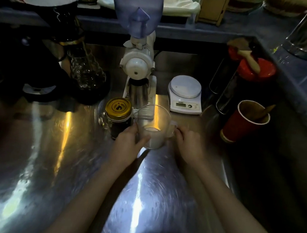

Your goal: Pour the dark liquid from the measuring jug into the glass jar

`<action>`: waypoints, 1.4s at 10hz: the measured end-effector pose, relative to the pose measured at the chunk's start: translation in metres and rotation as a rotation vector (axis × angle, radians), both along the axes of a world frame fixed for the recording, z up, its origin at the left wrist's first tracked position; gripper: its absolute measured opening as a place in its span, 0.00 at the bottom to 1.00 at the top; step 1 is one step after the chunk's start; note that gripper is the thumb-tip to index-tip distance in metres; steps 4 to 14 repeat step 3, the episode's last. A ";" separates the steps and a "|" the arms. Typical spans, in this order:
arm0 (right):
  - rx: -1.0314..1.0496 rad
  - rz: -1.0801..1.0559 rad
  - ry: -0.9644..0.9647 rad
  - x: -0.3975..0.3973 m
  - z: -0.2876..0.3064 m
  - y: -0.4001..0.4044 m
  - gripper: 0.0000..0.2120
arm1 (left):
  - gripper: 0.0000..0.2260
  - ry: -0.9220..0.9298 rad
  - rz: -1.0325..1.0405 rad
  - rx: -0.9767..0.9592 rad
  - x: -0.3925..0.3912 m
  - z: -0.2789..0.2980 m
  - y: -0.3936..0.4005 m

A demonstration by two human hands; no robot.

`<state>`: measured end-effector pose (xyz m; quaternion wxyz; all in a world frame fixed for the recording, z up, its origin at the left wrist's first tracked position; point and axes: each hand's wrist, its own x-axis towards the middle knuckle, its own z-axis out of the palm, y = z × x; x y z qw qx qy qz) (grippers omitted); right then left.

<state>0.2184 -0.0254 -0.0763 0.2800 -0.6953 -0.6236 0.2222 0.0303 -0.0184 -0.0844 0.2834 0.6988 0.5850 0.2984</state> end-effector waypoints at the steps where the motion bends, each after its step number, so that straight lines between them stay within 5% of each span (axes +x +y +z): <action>1: -0.031 0.032 -0.079 0.003 0.002 0.001 0.13 | 0.15 0.049 -0.009 0.017 -0.004 -0.001 0.002; 3: -0.135 0.093 -0.197 0.011 0.035 -0.006 0.09 | 0.10 0.187 -0.005 0.140 -0.014 0.027 -0.005; 14: -0.135 0.093 -0.197 0.011 0.035 -0.006 0.09 | 0.10 0.187 -0.005 0.140 -0.014 0.027 -0.005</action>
